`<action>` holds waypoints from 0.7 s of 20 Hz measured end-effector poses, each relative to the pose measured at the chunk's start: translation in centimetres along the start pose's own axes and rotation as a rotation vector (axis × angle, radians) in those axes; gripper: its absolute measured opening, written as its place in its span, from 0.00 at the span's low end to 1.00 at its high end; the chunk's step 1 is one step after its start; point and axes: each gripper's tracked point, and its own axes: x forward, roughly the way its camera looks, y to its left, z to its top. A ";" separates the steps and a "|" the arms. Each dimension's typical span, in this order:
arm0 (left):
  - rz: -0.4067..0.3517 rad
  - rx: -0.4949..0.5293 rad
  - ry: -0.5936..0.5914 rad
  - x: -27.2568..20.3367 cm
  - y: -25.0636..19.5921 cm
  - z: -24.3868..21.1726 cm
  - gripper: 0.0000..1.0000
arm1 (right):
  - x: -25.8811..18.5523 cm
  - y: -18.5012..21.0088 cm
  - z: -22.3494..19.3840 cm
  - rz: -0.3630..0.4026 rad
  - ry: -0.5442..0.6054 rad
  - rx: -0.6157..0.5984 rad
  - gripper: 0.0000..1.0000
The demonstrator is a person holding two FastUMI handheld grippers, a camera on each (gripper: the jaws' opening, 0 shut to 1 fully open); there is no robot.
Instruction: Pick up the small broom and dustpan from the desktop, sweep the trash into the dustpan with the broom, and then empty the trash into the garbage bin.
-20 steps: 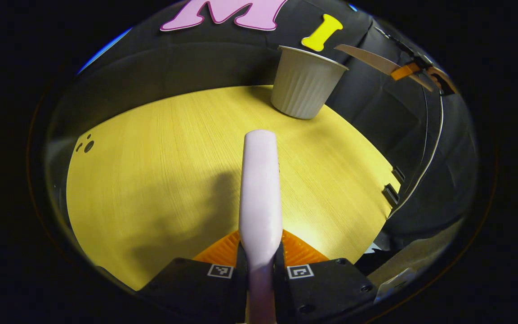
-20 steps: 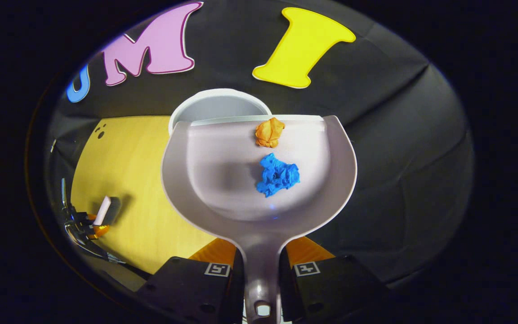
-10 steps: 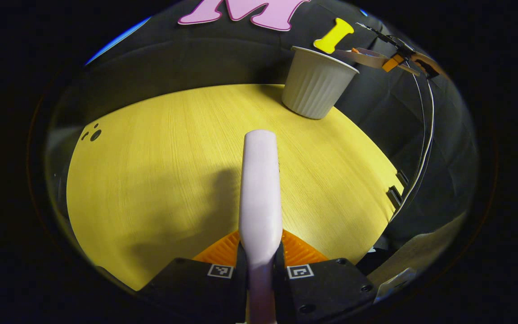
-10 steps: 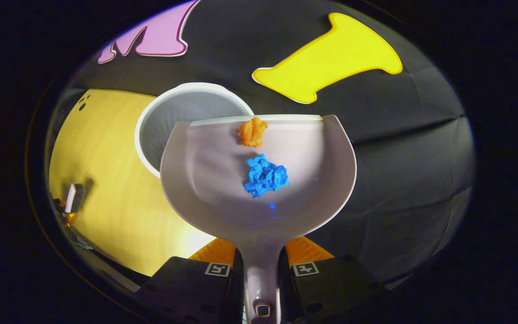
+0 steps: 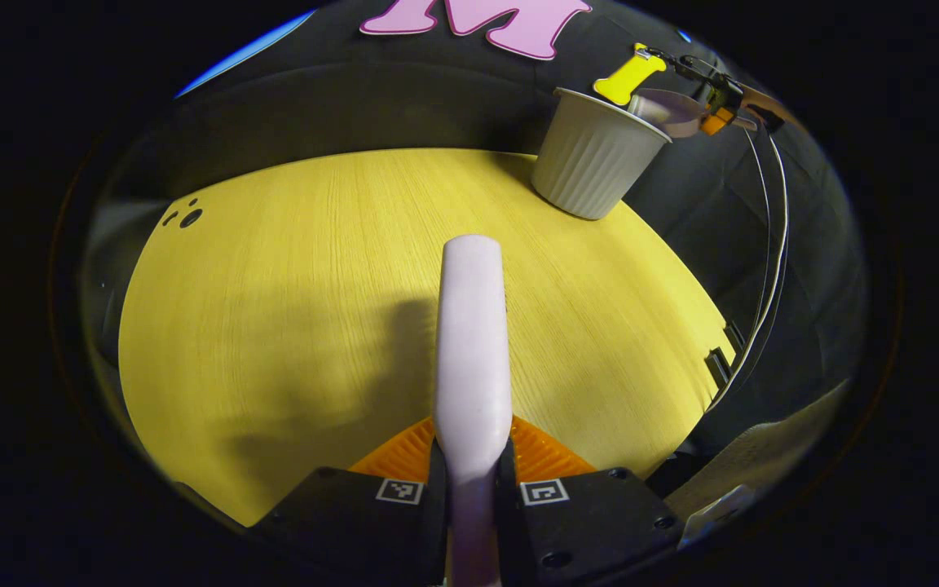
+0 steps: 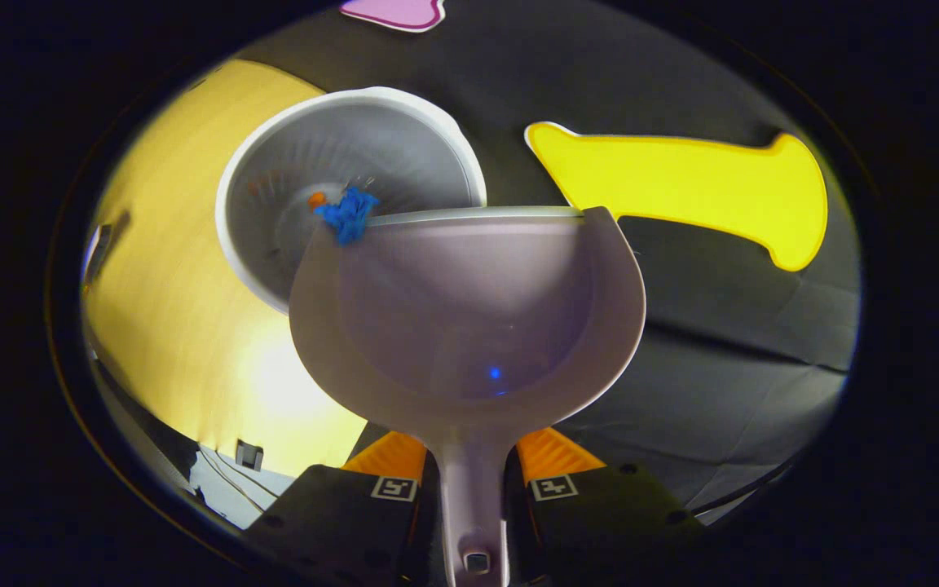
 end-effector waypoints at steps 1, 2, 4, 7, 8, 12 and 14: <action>0.004 -0.004 -0.001 0.0 0.0 -0.1 0.28 | 0.1 0.0 0.3 0.001 -0.005 0.007 0.35; 0.007 -0.008 -0.002 0.0 0.0 0.0 0.27 | 0.3 -0.2 0.5 -0.001 -0.008 0.013 0.35; 0.020 -0.007 -0.014 -0.1 0.2 0.3 0.27 | 0.3 -0.4 0.4 -0.003 -0.020 0.022 0.35; 0.048 0.000 -0.052 -0.3 0.1 1.0 0.28 | -0.3 0.4 0.4 0.032 -0.068 0.099 0.36; 0.058 0.004 -0.062 -0.3 0.2 1.3 0.27 | -0.4 0.8 0.6 0.057 -0.095 0.145 0.35; 0.099 0.078 -0.128 -1.1 0.3 3.1 0.29 | -2.0 1.6 1.0 0.106 -0.237 0.342 0.35; 0.109 0.092 -0.150 -1.5 0.3 4.0 0.29 | -2.8 2.1 1.2 0.129 -0.313 0.430 0.35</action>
